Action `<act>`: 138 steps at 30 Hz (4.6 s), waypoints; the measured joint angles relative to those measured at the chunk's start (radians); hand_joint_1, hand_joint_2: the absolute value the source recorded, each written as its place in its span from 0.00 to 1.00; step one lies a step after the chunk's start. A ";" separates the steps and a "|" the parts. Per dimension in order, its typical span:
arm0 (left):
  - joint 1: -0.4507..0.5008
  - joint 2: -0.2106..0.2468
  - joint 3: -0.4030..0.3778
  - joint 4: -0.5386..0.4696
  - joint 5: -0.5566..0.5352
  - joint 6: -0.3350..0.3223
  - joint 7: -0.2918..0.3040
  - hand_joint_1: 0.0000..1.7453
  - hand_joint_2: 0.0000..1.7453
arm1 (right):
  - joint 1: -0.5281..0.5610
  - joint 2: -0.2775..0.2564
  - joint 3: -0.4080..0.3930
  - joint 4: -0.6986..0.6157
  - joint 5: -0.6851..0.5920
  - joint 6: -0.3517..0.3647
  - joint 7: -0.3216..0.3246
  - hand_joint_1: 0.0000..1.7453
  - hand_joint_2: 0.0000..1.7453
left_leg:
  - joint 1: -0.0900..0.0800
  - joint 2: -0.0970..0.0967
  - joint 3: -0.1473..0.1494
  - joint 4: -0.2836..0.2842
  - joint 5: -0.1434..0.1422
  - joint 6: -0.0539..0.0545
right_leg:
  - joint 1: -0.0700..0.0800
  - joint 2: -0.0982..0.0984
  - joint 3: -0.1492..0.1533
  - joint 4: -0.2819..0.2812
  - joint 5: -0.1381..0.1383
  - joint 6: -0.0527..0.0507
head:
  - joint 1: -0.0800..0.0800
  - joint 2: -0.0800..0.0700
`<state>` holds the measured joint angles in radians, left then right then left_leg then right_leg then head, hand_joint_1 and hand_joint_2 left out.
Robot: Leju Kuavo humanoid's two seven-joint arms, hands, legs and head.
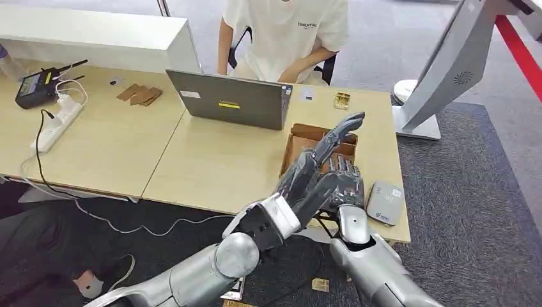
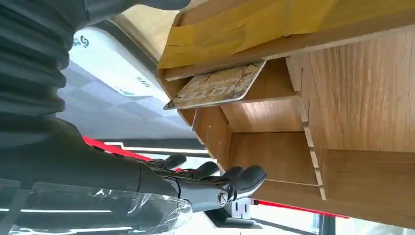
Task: Pass the card to the sensor for recognition and then transmit it.
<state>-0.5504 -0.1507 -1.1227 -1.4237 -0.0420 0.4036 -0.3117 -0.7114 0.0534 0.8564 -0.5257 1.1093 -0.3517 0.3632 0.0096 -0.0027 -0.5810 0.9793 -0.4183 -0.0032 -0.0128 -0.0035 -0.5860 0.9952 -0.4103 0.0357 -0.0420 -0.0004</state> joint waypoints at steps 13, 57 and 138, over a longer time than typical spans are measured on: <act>0.003 -0.005 0.000 0.001 -0.003 -0.009 0.000 0.00 0.00 | 0.000 0.000 0.000 0.018 -0.009 -0.005 0.000 0.00 1.00 | 0.000 0.000 0.000 0.000 0.000 0.000 | 0.000 0.000 0.000 0.000 0.000 0.000 | 0.000 0.000; 0.007 -0.013 -0.005 0.015 -0.007 -0.034 0.002 0.00 0.00 | -0.010 0.002 -0.009 0.036 -0.012 -0.029 -0.003 0.73 1.00 | 0.000 0.000 0.000 0.000 0.000 0.000 | 0.000 0.000 0.000 0.000 0.000 0.000 | 0.000 0.000; -0.011 -0.076 -0.022 0.117 0.045 -0.085 -0.098 0.00 0.00 | -0.357 -0.066 -0.024 -0.089 -0.031 0.040 0.095 0.00 1.00 | 0.000 0.000 -0.001 0.000 0.000 0.000 | 0.000 0.000 -0.001 0.000 0.000 0.000 | 0.000 0.000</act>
<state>-0.5609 -0.2270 -1.1448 -1.3062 0.0034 0.3185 -0.4101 -1.0689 -0.0122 0.8324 -0.6142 1.0784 -0.3117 0.4585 0.0095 -0.0026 -0.5817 0.9796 -0.4187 -0.0028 -0.0129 -0.0030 -0.5872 0.9952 -0.4101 0.0357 -0.0420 -0.0004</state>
